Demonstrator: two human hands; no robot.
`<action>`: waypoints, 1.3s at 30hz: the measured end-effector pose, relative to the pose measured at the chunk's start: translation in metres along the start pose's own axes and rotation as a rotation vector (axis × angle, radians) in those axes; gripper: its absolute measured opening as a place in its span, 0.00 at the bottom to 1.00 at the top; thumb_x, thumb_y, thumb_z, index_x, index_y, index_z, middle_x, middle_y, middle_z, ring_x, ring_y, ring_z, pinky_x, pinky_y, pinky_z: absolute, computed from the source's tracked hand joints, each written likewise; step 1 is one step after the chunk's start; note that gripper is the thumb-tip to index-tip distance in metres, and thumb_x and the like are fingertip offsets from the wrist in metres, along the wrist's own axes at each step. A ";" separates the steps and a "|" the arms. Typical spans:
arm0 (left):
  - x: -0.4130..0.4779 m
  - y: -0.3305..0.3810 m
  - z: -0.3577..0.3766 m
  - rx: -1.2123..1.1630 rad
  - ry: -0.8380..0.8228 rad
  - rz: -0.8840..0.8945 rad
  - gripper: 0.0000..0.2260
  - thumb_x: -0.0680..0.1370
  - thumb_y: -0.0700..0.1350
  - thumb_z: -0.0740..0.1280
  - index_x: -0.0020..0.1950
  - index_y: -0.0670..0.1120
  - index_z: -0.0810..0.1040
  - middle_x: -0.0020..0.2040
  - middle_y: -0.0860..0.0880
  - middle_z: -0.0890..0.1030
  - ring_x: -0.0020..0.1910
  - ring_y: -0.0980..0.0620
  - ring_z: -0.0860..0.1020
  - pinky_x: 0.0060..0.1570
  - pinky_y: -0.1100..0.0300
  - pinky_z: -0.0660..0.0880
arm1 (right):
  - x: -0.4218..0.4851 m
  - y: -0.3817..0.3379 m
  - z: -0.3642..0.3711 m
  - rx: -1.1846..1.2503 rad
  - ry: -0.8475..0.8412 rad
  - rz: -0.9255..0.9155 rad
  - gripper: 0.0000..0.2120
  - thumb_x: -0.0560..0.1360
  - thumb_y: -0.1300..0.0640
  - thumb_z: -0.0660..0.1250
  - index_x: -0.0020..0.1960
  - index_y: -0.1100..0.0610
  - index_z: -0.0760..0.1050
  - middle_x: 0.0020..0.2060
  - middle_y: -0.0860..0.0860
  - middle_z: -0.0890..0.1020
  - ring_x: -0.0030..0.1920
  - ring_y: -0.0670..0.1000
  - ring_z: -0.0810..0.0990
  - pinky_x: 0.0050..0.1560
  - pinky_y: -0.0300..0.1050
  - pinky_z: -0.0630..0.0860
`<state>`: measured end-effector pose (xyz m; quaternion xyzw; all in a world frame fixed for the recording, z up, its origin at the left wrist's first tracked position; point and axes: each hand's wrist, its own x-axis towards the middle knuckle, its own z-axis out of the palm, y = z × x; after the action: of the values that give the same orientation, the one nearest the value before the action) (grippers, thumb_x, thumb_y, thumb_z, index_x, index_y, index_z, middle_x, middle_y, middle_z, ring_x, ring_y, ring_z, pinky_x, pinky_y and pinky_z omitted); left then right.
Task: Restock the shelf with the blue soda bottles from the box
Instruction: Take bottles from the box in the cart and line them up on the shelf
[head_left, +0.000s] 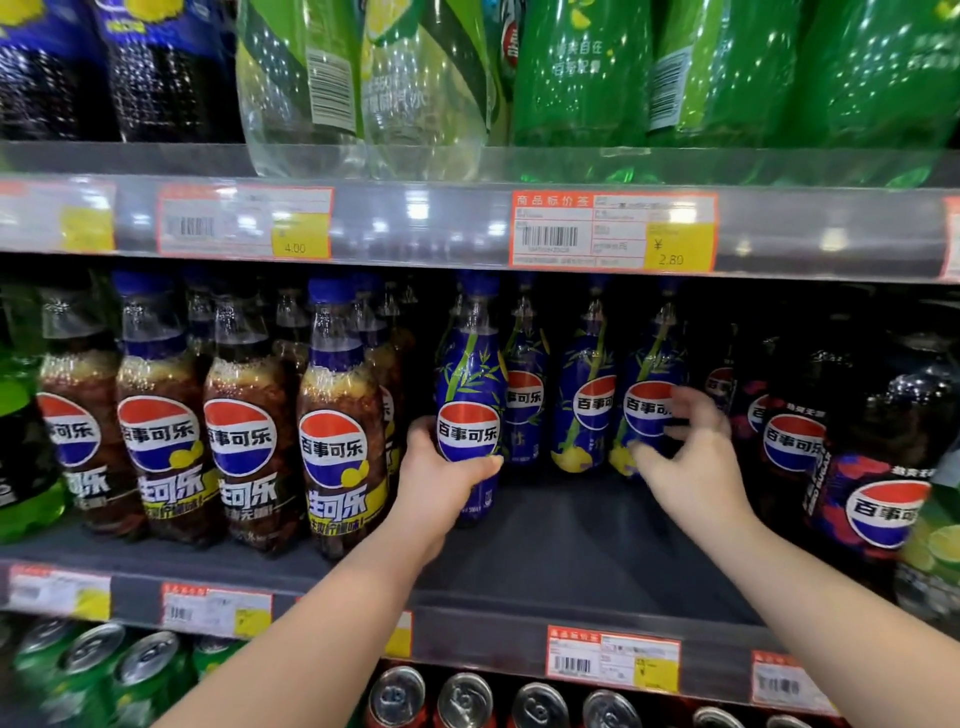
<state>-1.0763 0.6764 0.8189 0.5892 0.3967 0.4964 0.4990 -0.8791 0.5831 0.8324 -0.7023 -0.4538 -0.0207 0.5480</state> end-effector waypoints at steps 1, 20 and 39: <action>0.002 -0.002 0.000 -0.005 0.001 -0.010 0.32 0.65 0.35 0.75 0.63 0.47 0.64 0.53 0.48 0.76 0.51 0.49 0.76 0.54 0.51 0.74 | -0.004 -0.006 0.001 -0.015 -0.029 -0.029 0.29 0.68 0.64 0.71 0.66 0.57 0.66 0.60 0.56 0.71 0.50 0.49 0.72 0.51 0.42 0.68; -0.052 -0.011 -0.029 0.512 -0.239 0.000 0.41 0.64 0.54 0.72 0.74 0.52 0.57 0.70 0.48 0.67 0.66 0.48 0.69 0.65 0.57 0.67 | -0.018 -0.051 0.103 0.056 -0.611 0.041 0.39 0.63 0.49 0.76 0.69 0.54 0.62 0.64 0.53 0.75 0.63 0.52 0.74 0.64 0.53 0.72; -0.075 -0.026 -0.038 1.240 -0.371 0.476 0.39 0.61 0.68 0.45 0.63 0.52 0.74 0.63 0.53 0.74 0.63 0.50 0.69 0.61 0.58 0.67 | -0.019 -0.051 0.119 0.077 -0.551 0.079 0.40 0.65 0.53 0.76 0.70 0.55 0.60 0.66 0.55 0.73 0.66 0.55 0.72 0.66 0.53 0.70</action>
<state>-1.1270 0.6169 0.7794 0.9121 0.3753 0.1649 0.0069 -0.9795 0.6645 0.8135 -0.6773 -0.5584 0.2097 0.4308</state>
